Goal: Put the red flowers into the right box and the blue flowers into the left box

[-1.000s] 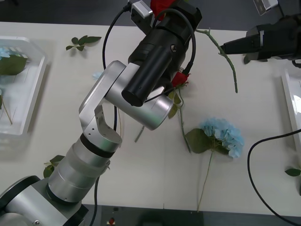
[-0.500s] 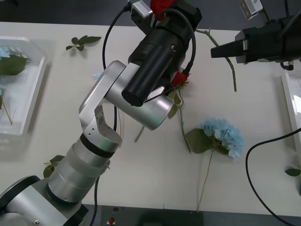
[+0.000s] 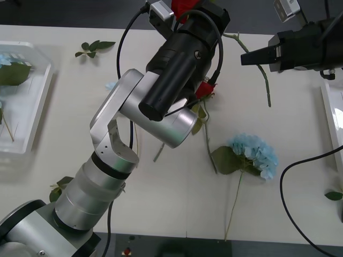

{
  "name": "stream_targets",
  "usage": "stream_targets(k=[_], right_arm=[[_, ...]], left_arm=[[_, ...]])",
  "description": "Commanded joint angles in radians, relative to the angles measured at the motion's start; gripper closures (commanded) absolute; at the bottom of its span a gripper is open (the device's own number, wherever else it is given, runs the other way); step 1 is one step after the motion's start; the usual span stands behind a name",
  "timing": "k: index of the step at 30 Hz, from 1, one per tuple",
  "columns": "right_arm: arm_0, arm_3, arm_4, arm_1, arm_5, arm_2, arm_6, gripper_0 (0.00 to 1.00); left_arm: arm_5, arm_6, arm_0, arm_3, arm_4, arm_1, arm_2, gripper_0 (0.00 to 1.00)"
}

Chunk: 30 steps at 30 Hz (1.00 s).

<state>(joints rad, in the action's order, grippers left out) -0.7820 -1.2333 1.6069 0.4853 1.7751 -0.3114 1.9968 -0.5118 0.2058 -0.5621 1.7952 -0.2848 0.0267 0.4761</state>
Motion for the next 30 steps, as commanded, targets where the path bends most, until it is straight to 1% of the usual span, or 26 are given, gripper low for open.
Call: stream_targets(k=[1,3,4,5,13,20,26,27,30], right_arm=[[-0.034,-0.028,-0.001,-0.017,0.0,-0.02,-0.033,1.0],[-0.036,-0.028,-0.001,-0.017,0.0,-0.021,-0.033,1.0],[-0.036,-0.028,-0.001,-0.017,0.0,-0.023,-0.035,1.0],[-0.036,-0.029,-0.001,-0.017,0.001,-0.023,-0.035,1.0],[-0.034,-0.028,-0.001,-0.004,0.001,-0.026,-0.036,1.0],[-0.034,-0.028,-0.01,0.045,0.01,-0.037,-0.047,1.0],[-0.034,-0.029,-0.076,0.105,0.06,-0.106,-0.055,1.0],[-0.034,-0.028,-0.085,0.118,0.069,-0.113,-0.056,1.0],[-0.033,-0.029,-0.119,0.162,0.087,-0.132,-0.059,1.0]], left_arm=[[0.009,0.006,-0.042,0.027,0.003,-0.007,-0.004,0.42],[0.009,0.006,-0.042,0.027,0.003,-0.007,-0.004,0.2],[0.009,0.006,-0.042,0.027,0.003,-0.007,-0.004,0.05],[0.009,0.006,-0.042,0.027,0.003,-0.007,-0.004,0.0],[0.009,0.006,-0.042,0.027,0.003,-0.007,-0.004,0.0],[0.009,0.006,-0.042,0.027,0.003,-0.007,-0.004,0.0],[0.009,0.006,-0.042,0.027,0.003,-0.007,-0.004,0.0],[0.009,0.006,-0.028,0.021,-0.004,0.002,-0.019,0.0],[0.009,0.004,-0.027,0.039,-0.007,0.024,-0.039,0.0]])
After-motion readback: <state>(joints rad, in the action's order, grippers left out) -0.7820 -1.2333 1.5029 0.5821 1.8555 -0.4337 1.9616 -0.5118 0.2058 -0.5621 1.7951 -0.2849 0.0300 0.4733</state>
